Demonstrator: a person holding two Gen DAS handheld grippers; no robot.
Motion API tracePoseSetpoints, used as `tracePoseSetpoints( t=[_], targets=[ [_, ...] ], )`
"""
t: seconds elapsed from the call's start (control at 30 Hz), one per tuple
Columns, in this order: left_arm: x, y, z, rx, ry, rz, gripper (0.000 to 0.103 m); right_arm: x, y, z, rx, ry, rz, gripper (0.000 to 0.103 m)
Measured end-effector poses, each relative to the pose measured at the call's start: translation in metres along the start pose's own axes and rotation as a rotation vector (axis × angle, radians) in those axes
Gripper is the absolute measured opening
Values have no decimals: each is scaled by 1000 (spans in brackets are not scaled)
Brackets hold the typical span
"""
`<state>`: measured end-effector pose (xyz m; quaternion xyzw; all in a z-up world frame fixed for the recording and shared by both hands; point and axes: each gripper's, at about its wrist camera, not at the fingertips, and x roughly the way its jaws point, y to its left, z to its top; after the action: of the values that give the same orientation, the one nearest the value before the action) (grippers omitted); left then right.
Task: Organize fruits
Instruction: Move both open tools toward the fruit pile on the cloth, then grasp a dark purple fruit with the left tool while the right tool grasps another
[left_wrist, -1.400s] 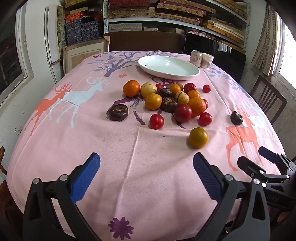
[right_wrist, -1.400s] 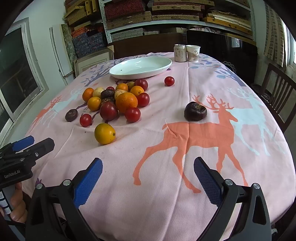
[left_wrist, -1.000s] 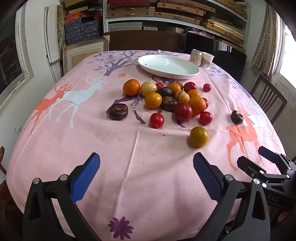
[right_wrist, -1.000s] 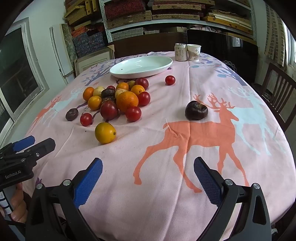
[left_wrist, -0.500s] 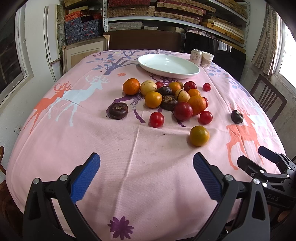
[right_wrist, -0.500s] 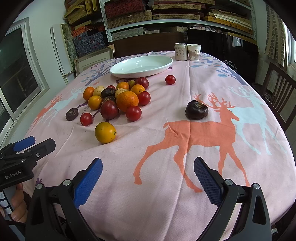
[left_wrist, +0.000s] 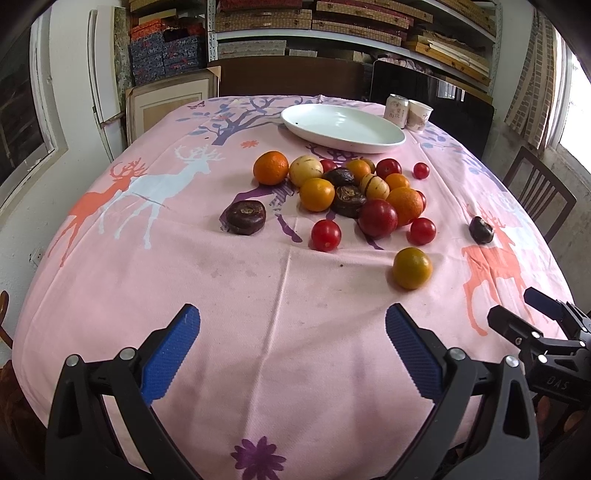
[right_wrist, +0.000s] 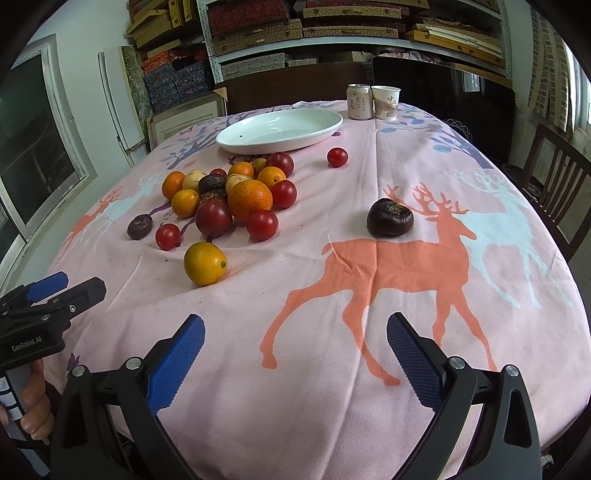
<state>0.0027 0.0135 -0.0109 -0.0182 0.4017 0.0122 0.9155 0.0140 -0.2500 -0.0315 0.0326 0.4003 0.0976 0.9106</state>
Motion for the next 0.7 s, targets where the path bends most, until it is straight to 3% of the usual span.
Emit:
tracePoseSetpoints(
  t=[0.2,0.43,0.57,0.67,0.7],
  targets=[
    [22,25,11,-22,36,3,99,4,-3,4,-25,1,37,99],
    [54,30,35,35,54,5,98,12,-7,15,-64,10,94,99],
    [71,31,53,73,70,7,84,13,-12,25,-91,2,99,99],
    [87,37,62,58,101,-5,82,14,-21,33,-97,2,93,99],
    [92,39,65,54,112,-1,77,15,-24,35,-93,5,91,99]
  ],
)
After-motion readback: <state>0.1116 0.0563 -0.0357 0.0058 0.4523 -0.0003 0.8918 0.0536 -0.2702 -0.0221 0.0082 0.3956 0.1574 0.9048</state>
